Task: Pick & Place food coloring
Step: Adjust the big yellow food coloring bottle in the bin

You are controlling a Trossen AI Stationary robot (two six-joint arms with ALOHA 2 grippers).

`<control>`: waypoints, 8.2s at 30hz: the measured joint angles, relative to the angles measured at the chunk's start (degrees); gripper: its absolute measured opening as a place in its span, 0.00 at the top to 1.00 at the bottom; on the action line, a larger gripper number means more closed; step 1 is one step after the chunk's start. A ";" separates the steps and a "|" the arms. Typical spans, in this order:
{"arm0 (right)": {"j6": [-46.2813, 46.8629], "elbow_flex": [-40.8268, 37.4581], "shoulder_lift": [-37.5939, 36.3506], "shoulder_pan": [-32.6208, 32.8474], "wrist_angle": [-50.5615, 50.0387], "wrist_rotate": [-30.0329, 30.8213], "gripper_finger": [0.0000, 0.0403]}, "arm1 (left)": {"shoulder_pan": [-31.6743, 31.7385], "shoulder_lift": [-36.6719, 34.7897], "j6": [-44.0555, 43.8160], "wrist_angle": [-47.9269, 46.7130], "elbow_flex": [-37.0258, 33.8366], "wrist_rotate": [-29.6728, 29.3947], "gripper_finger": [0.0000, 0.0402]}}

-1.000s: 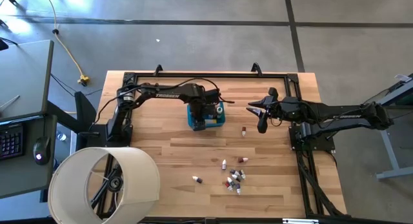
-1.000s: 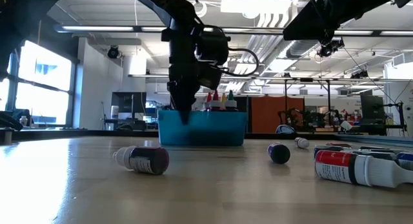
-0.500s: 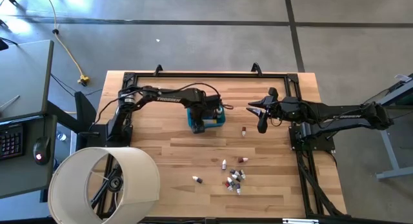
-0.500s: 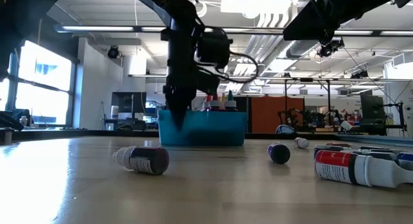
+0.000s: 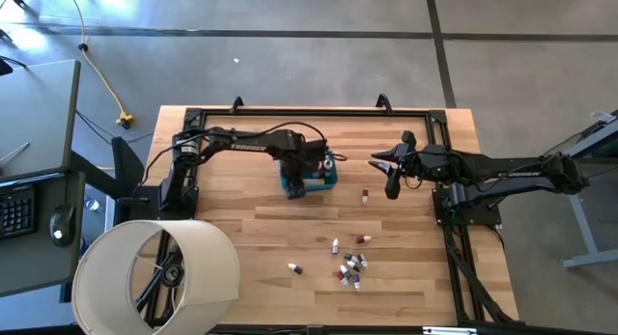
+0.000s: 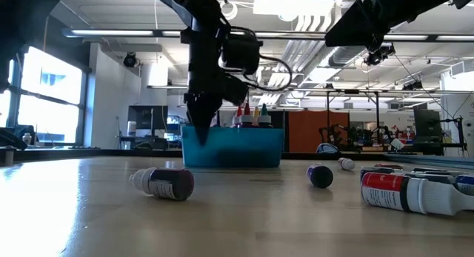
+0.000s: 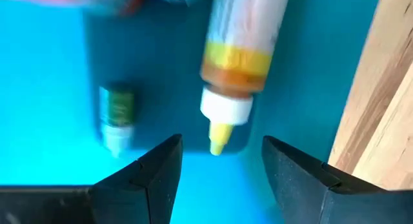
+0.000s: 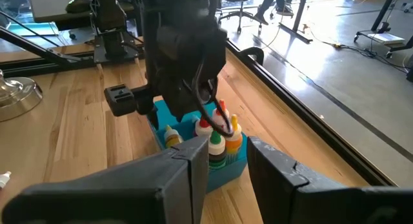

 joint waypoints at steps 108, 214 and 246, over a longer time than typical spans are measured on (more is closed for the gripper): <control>-16.92 19.82 50.21 5.31 19.20 -6.17 0.42 | -10.52 -7.43 0.53 -8.59 10.46 -2.69 0.76; -18.87 -19.69 0.97 8.80 65.16 -4.00 0.62 | -11.48 -42.66 5.50 74.04 -29.14 -7.23 0.66; -9.52 -16.83 23.83 6.74 79.54 -8.82 0.62 | -11.43 -19.49 7.55 108.43 -35.21 1.31 0.66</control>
